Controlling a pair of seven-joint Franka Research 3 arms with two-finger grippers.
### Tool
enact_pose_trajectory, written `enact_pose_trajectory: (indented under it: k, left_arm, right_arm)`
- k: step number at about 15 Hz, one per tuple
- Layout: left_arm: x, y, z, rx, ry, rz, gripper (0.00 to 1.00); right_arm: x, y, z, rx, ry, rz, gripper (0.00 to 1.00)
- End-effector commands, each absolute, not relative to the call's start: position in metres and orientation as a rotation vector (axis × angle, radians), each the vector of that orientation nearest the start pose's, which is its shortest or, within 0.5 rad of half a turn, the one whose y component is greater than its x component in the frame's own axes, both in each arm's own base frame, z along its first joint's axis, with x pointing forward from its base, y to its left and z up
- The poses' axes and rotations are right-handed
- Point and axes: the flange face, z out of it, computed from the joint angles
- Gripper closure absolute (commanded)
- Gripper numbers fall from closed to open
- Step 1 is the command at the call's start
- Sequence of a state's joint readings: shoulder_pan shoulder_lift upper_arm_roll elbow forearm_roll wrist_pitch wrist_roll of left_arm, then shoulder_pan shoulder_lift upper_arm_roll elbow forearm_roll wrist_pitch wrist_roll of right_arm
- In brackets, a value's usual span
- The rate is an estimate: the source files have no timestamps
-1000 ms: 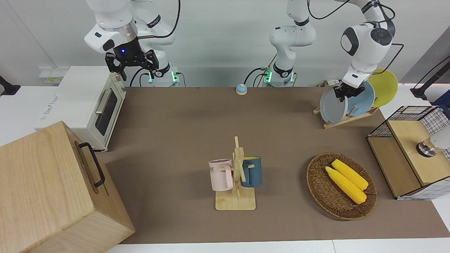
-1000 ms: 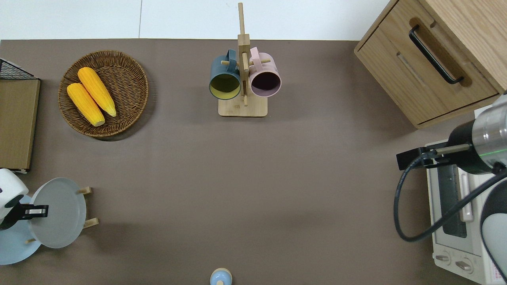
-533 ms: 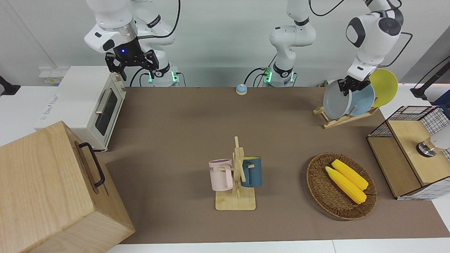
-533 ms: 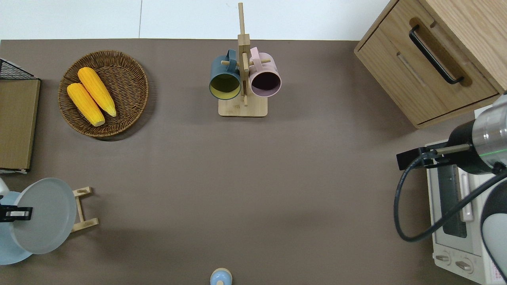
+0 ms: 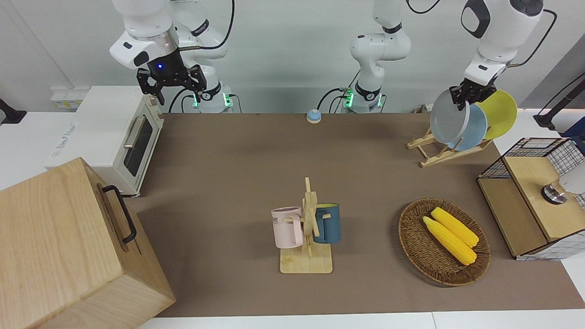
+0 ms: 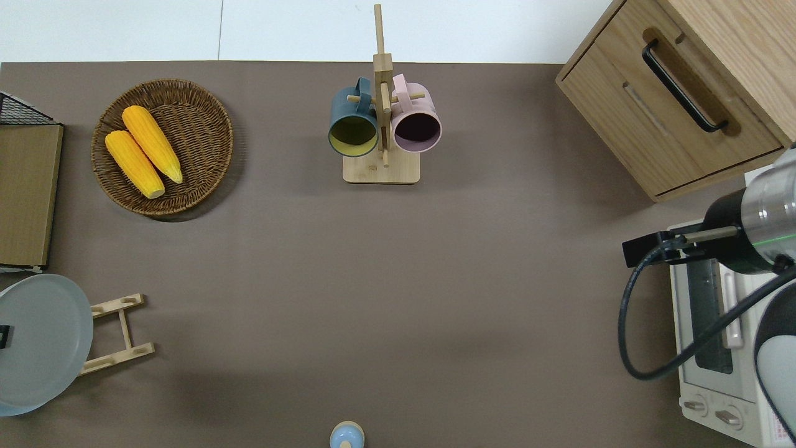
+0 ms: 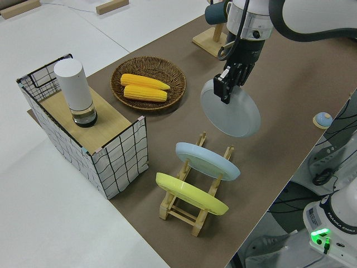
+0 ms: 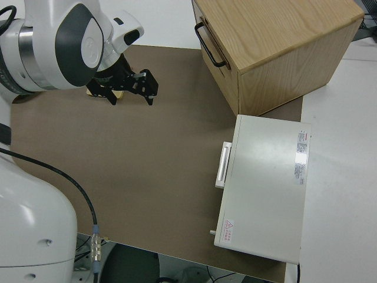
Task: Pick gray plate from low plate rack and place it on table with left arm
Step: 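Lift the gray plate out of the rack with the left gripper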
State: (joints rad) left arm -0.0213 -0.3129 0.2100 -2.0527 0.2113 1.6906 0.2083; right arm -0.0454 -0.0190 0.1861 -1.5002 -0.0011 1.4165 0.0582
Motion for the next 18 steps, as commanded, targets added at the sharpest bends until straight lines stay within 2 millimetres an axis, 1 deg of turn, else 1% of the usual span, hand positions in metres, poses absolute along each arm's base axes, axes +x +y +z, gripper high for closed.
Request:
enact_pose_trajectory:
  k: [1,7,10,12,15,18]
  left_arm:
    - [0.447,0.102,0.576,-3.078,0.099,0.126,1.00]
    - [0.443,0.091,0.575,-3.281,0.049,0.131,1.00]
    - [0.444,0.084,0.570,-3.414,0.011,0.158,1.00]
    - [0.446,0.078,0.565,-3.467,0.004,0.174,1.00]
    - [0.446,0.068,0.556,-3.541,-0.005,0.204,1.00]
    - [0.450,0.059,0.538,-3.580,-0.011,0.285,1.00]
  right_arm:
    - [0.525,0.075,0.657,-3.139,-0.124,0.112,0.013]
    - [0.525,0.075,0.657,-3.139,-0.124,0.112,0.013]
    - [0.525,0.075,0.657,-3.139,-0.124,0.112,0.013]
    - [0.525,0.075,0.657,-3.139,-0.127,0.109,0.013]
    - [0.525,0.075,0.657,-3.139,-0.124,0.112,0.013]
    - [0.525,0.075,0.657,-3.139,-0.124,0.112,0.013]
